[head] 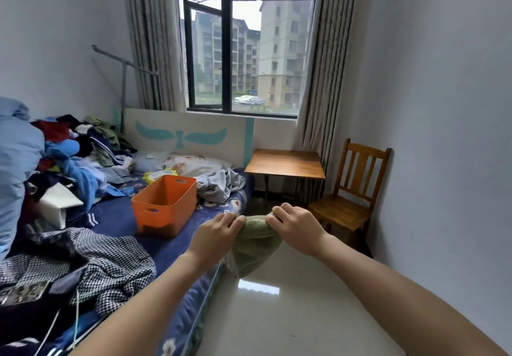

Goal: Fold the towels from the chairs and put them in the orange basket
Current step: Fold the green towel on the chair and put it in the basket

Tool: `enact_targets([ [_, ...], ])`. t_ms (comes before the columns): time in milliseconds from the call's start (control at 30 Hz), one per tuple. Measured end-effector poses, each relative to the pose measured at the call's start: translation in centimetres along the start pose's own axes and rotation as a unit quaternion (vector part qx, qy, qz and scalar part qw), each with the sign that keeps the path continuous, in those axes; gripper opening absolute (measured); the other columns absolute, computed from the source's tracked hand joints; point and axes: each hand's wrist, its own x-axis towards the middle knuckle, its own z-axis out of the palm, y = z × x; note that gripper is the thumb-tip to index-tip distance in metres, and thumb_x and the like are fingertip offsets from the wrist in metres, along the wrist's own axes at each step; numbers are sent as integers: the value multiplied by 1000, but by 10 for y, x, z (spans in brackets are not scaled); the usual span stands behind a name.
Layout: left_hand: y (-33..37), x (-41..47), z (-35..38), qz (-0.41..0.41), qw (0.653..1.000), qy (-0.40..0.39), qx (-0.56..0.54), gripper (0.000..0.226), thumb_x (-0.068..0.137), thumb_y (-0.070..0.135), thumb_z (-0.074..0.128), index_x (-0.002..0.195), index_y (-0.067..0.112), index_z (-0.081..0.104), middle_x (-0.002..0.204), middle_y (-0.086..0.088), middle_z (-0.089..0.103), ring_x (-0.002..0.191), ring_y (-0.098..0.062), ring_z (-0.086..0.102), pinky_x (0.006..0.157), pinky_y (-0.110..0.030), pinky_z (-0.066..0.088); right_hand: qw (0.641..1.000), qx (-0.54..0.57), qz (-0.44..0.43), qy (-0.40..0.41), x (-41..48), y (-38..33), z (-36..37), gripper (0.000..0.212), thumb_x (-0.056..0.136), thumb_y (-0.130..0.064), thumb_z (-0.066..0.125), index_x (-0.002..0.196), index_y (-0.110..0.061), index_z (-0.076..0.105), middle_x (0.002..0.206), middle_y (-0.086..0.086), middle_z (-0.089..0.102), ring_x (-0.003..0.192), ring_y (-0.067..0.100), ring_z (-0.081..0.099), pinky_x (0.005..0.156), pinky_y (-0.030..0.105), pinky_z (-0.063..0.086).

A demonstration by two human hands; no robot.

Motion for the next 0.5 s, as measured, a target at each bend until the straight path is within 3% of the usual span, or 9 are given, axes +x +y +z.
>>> enact_targets([
  [100,-13,17,23,-1,1000,-15,9,31,74,18,44,105,17,48,85,-3,67,67,-19,65,44,-24,51,1000,7,1,12,0,19,29,17,78,-9,51,94,-13,48,77,4,62,63,20,57,47,30,48],
  [200,-25,42,65,-9,999,-23,30,31,74,20,44,105,17,49,87,-2,68,67,-18,64,45,-23,50,999,12,14,30,-3,52,75,21,76,-9,51,96,-14,47,75,3,61,62,19,56,46,29,47],
  [500,-48,84,181,-144,986,-84,8,30,76,26,42,104,20,49,85,1,67,64,-18,64,42,-22,49,996,75,-4,42,1,133,199,18,72,-10,46,89,-16,45,76,3,63,61,18,58,44,24,42],
])
